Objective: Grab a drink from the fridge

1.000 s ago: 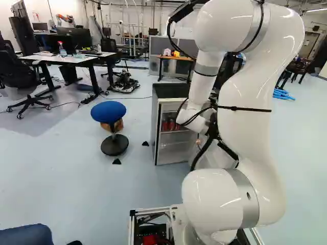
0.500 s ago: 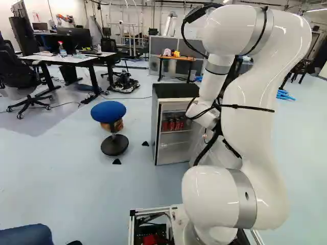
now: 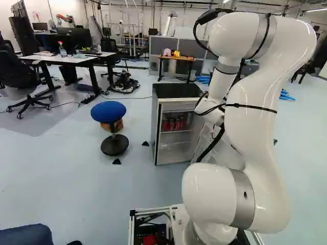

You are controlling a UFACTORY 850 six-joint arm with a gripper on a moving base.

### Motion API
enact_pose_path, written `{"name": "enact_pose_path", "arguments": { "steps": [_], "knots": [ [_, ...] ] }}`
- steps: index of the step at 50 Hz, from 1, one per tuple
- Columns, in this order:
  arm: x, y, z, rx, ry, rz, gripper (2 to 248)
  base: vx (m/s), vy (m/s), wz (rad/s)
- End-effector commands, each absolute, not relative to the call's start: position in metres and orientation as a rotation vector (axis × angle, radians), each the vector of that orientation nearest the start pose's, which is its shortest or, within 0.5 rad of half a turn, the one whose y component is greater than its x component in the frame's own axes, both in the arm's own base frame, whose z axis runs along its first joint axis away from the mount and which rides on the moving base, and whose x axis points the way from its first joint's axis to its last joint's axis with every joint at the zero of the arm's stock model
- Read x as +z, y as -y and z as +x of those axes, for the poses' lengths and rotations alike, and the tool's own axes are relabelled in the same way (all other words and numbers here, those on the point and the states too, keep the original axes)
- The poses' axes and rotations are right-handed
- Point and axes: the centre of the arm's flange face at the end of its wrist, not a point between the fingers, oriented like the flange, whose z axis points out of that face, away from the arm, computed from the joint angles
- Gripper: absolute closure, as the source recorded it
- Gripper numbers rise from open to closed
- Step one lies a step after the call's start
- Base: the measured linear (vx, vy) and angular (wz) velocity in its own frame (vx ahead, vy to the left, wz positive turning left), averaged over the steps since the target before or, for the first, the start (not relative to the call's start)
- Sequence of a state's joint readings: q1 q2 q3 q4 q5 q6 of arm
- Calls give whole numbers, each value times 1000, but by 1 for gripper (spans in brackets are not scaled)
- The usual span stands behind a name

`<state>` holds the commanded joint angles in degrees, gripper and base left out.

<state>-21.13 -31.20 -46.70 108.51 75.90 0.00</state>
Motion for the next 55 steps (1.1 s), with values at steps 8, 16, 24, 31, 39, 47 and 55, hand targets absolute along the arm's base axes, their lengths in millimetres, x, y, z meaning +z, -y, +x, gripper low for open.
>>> {"name": "enact_pose_path", "arguments": {
  "steps": [8,16,24,31,39,47,55],
  "knots": [
    [300,250,385,832,1873,649,3,0,0,0],
    [301,251,386,848,1864,665,3,0,0,0],
    [300,246,380,859,1844,699,3,0,0,0],
    [300,235,370,875,1814,751,3,0,0,0],
    [299,223,360,910,1765,835,3,0,0,0],
    [299,210,350,962,1704,938,3,0,0,0],
    [300,196,341,1018,1637,1045,3,0,0,0]
  ]
}}
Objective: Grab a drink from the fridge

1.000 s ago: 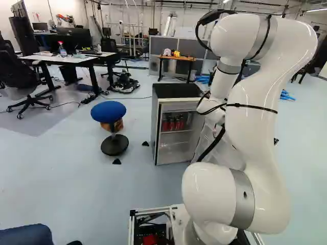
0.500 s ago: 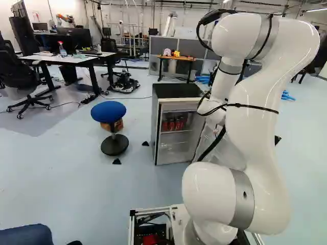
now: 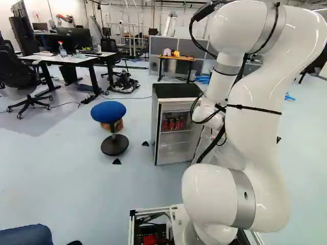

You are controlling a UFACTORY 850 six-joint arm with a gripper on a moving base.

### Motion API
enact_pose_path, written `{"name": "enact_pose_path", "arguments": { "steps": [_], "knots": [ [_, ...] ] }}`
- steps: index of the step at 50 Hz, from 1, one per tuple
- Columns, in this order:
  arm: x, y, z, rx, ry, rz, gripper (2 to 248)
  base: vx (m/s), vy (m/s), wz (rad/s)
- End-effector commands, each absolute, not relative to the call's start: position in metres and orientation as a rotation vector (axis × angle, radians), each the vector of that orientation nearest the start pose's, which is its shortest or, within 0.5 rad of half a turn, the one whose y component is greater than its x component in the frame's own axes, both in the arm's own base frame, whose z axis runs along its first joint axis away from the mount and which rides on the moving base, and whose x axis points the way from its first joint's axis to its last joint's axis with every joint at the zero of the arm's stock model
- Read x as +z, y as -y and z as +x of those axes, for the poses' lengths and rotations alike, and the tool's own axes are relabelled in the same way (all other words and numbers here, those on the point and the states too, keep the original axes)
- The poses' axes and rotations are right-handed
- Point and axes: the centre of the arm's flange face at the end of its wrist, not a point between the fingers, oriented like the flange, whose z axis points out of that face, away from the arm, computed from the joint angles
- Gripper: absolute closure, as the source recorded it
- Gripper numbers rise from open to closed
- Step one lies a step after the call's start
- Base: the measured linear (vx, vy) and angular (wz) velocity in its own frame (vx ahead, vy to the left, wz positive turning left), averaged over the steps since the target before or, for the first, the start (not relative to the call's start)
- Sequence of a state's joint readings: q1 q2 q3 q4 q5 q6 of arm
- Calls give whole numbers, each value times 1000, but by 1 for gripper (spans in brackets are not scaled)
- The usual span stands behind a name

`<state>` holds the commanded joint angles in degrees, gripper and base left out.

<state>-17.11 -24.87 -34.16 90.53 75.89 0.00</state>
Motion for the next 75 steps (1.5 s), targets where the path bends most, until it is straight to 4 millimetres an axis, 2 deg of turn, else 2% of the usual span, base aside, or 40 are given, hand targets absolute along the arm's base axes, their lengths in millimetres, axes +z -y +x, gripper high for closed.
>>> {"name": "enact_pose_path", "arguments": {
  "steps": [58,75],
  "knots": [
    [304,88,266,1421,1061,1831,3,0,0,0],
    [304,75,273,1517,904,1984,3,0,0,0]
  ]
}}
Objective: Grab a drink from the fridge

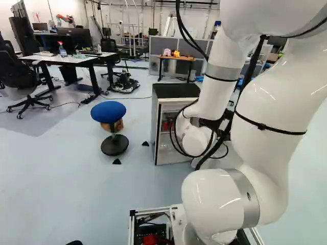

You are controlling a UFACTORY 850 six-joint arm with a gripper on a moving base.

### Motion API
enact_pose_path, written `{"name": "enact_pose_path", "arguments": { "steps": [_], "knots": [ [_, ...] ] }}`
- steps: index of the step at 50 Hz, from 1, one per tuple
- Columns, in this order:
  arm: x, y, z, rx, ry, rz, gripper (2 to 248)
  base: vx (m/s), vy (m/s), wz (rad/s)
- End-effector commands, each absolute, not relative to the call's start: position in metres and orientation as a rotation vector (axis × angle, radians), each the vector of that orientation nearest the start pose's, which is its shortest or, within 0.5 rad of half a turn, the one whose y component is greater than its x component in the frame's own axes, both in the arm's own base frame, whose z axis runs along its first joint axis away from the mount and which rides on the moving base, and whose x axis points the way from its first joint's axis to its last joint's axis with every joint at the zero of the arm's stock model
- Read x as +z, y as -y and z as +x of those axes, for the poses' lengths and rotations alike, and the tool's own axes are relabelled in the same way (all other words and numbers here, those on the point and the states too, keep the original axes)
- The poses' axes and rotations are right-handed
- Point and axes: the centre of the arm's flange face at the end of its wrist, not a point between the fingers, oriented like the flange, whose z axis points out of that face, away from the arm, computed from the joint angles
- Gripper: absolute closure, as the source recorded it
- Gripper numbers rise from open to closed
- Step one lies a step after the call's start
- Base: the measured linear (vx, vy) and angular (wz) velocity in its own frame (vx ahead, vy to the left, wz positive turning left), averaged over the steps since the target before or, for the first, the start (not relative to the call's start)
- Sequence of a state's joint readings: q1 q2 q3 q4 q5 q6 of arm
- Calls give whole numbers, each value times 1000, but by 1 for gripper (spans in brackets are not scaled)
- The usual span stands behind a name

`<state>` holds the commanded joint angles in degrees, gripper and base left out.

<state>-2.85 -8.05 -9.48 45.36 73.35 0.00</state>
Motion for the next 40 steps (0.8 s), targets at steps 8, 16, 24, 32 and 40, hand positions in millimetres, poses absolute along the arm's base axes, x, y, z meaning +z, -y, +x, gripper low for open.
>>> {"name": "enact_pose_path", "arguments": {
  "steps": [8,16,24,32,40],
  "knots": [
    [303,70,278,-2062,-1095,-2711,3,0,0,0],
    [303,64,283,-2047,-963,-2710,3,0,0,0],
    [297,58,288,-2011,-828,-2724,3,0,0,0],
    [289,52,293,-1970,-695,-2734,3,0,0,0],
    [282,46,298,-1925,-568,-2737,3,0,0,0]
  ]
}}
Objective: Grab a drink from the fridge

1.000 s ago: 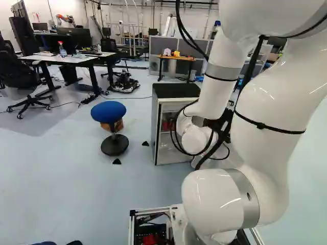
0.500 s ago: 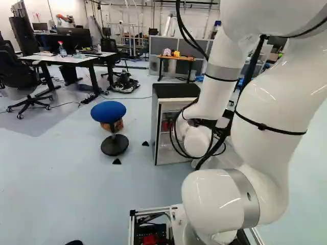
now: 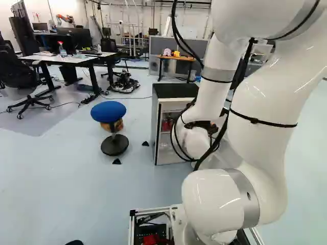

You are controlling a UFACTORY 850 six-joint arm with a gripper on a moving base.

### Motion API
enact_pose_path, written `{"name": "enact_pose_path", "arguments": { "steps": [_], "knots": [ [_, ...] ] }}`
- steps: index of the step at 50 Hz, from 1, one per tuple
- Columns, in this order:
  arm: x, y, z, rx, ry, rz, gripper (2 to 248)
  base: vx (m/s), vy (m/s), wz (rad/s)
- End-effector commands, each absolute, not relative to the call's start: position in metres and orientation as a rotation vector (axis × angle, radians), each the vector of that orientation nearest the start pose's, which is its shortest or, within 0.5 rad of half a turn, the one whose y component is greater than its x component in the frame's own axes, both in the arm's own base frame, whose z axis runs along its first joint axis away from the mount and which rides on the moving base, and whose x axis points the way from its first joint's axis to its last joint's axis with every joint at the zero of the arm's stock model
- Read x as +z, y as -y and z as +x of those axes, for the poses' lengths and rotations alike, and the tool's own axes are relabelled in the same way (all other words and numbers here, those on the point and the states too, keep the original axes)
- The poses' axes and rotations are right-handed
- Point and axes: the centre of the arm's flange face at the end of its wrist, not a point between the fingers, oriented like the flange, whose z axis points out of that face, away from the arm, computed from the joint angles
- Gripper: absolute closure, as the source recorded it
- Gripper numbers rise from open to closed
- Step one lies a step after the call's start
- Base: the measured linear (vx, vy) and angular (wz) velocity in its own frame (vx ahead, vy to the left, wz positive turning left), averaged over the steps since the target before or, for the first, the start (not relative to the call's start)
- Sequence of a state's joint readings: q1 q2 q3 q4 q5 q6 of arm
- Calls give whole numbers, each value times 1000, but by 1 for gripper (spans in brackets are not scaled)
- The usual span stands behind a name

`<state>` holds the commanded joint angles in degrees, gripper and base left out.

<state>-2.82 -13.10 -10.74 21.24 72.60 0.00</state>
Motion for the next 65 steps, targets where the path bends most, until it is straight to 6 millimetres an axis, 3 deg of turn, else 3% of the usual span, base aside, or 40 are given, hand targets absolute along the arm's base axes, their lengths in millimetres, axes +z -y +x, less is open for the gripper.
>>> {"name": "enact_pose_path", "arguments": {
  "steps": [20,65],
  "knots": [
    [262,30,307,-1805,-295,-2724,3,0,0,0],
    [217,30,317,-1649,-279,-2825,3,0,0,0]
  ]
}}
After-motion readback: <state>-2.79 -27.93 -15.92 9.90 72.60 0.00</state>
